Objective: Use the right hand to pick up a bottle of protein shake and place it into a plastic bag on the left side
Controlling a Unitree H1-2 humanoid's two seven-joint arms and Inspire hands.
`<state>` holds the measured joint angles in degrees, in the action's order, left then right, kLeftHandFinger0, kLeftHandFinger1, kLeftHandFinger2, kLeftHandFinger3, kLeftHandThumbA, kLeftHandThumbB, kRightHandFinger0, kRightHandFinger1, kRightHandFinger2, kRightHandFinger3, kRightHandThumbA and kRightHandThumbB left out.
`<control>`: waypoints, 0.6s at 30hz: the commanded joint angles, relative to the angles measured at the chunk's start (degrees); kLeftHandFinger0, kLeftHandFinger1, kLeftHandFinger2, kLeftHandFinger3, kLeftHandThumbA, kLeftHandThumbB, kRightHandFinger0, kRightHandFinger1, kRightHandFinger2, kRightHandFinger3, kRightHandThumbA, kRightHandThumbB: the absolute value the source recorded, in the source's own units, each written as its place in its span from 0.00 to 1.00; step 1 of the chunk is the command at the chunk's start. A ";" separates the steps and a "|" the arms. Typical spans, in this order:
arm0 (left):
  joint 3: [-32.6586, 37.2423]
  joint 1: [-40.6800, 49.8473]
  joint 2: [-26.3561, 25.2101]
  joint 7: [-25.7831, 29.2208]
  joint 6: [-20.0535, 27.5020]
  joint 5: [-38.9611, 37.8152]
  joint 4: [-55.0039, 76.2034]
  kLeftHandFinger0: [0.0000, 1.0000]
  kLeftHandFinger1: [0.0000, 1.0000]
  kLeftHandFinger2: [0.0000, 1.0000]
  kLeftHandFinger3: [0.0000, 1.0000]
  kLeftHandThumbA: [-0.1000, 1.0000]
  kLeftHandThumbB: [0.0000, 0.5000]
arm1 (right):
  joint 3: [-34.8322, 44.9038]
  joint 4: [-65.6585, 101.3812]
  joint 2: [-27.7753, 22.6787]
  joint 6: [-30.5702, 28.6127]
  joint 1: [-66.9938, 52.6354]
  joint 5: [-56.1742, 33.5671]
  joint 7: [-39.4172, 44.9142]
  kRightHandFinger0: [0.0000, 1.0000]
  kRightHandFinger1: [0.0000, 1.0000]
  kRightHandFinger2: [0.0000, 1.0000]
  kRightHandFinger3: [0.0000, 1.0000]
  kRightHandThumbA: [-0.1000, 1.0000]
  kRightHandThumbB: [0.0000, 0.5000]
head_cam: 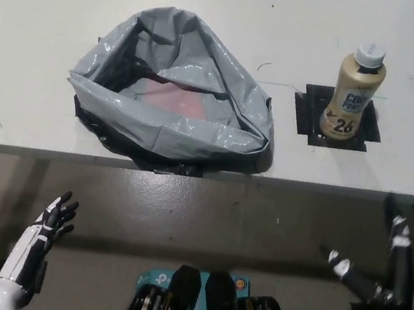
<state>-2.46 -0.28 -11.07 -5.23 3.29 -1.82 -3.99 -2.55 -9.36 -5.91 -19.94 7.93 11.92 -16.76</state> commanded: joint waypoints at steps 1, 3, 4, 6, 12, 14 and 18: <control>-0.53 0.89 -1.28 -1.37 4.29 -1.06 2.99 1.00 1.00 1.00 1.00 1.00 0.70 | 3.88 8.12 -1.59 -6.99 9.50 4.62 -5.99 1.00 1.00 1.00 1.00 1.00 1.00; -0.35 1.50 -1.43 -1.60 4.54 -0.91 3.18 1.00 1.00 1.00 1.00 1.00 0.68 | 4.97 8.98 -2.27 -4.06 11.96 2.27 -2.35 1.00 1.00 1.00 1.00 1.00 0.97; -0.31 1.46 -1.49 -1.66 4.63 -0.87 3.12 1.00 1.00 1.00 1.00 1.00 0.68 | 5.07 9.29 -2.46 -3.09 12.50 1.74 -1.68 1.00 1.00 1.00 1.00 1.00 0.97; -0.16 1.48 -1.61 -1.71 4.59 -0.31 3.19 1.00 1.00 1.00 1.00 1.00 0.65 | 5.66 10.11 -3.55 0.91 15.06 0.42 0.78 1.00 1.00 1.00 1.00 1.00 0.88; -0.22 1.46 -1.95 -1.52 5.25 -0.07 3.12 1.00 1.00 1.00 1.00 1.00 0.64 | 6.77 8.08 -4.23 9.04 21.68 -3.88 4.16 1.00 1.00 1.00 1.00 0.95 0.85; -0.01 1.44 -1.92 -1.43 5.35 0.24 3.22 1.00 1.00 1.00 1.00 1.00 0.62 | 7.11 5.74 -4.34 10.66 23.96 -5.83 5.60 1.00 1.00 1.00 1.00 0.96 0.85; 0.21 1.52 -1.88 -1.30 5.54 0.70 3.21 1.00 1.00 1.00 1.00 1.00 0.64 | 7.29 3.14 -4.49 14.40 26.66 -6.23 7.01 1.00 1.00 1.00 1.00 1.00 0.86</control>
<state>-2.48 1.45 -11.99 -5.98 6.19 -2.13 -2.56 3.97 -4.84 -9.46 -10.96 30.40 8.67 -12.88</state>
